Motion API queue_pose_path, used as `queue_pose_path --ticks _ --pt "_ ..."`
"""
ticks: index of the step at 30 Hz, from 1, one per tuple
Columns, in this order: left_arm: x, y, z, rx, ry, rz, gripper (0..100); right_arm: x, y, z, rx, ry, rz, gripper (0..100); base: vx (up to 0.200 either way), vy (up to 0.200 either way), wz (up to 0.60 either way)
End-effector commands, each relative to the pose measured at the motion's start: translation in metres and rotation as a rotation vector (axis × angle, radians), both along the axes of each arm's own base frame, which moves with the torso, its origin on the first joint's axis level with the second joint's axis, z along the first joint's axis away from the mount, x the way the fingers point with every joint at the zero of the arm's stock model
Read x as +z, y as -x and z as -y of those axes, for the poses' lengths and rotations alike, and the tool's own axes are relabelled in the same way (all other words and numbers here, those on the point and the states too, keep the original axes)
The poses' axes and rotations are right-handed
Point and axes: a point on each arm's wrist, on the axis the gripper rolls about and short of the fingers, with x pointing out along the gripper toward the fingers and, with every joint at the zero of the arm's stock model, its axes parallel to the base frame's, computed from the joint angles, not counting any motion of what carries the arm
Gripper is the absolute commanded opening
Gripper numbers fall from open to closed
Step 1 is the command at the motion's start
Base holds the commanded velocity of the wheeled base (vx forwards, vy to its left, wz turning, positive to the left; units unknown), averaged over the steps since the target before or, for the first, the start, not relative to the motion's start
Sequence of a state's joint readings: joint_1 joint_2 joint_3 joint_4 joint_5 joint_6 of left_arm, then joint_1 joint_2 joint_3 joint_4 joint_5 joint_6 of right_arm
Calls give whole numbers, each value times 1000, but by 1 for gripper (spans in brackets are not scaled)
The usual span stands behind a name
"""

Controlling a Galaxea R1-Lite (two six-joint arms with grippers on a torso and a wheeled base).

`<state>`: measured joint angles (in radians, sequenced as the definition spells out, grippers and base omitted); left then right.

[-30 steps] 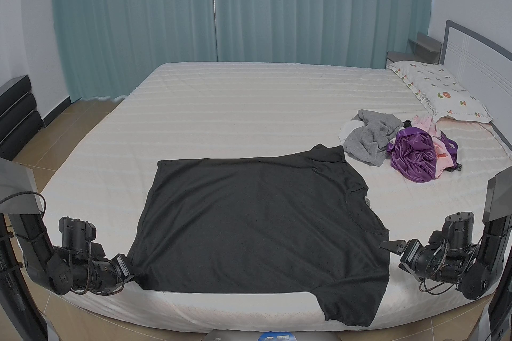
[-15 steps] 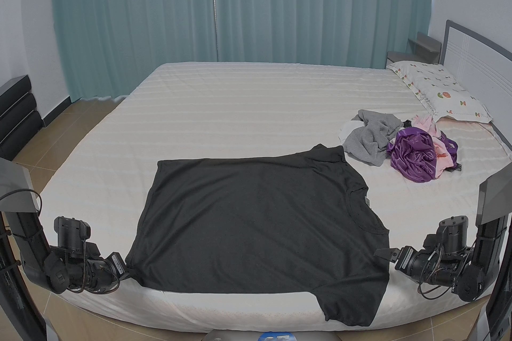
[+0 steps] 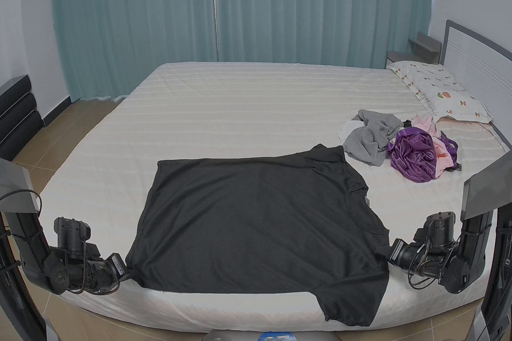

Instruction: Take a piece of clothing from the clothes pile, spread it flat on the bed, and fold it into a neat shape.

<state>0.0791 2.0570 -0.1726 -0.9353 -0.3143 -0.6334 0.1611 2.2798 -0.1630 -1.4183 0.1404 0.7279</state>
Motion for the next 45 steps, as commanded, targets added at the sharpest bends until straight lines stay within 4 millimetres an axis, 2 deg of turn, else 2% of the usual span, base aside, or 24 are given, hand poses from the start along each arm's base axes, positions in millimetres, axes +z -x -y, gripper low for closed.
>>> queue_pose_path --ticks 1,5,10,23,24,33,35,39,40,45 --pt "0 0 0 -1 0 1 0 -6 -9 3 -20 2 1 0 0 0 0" --pt "0 -1 0 -1 0 3 0 5 -22 12 -55 1 73 0 0 0 0" --pt "0 0 0 -1 0 1 0 7 -33 17 -76 -2 93 0 0 0 0" --pt "0 0 1 -2 0 3 0 0 -45 11 -26 26 105 0 0 0 0" --pt "0 0 0 -1 0 3 0 -1 -45 11 -26 27 102 100 0 0 0" --pt "0 -1 0 -2 -1 5 0 21 -31 20 -20 20 146 100 0 0 0" --pt "0 -1 0 -2 -1 3 0 28 -23 23 -2 28 148 100 0 0 0" --pt "0 -1 0 -2 -1 3 0 29 -8 24 30 27 122 100 0 0 0" --pt "0 -1 0 -2 -1 3 0 31 4 24 57 29 106 100 0 0 0" --pt "0 0 0 -2 -1 2 0 32 28 24 122 40 66 100 0 0 0"
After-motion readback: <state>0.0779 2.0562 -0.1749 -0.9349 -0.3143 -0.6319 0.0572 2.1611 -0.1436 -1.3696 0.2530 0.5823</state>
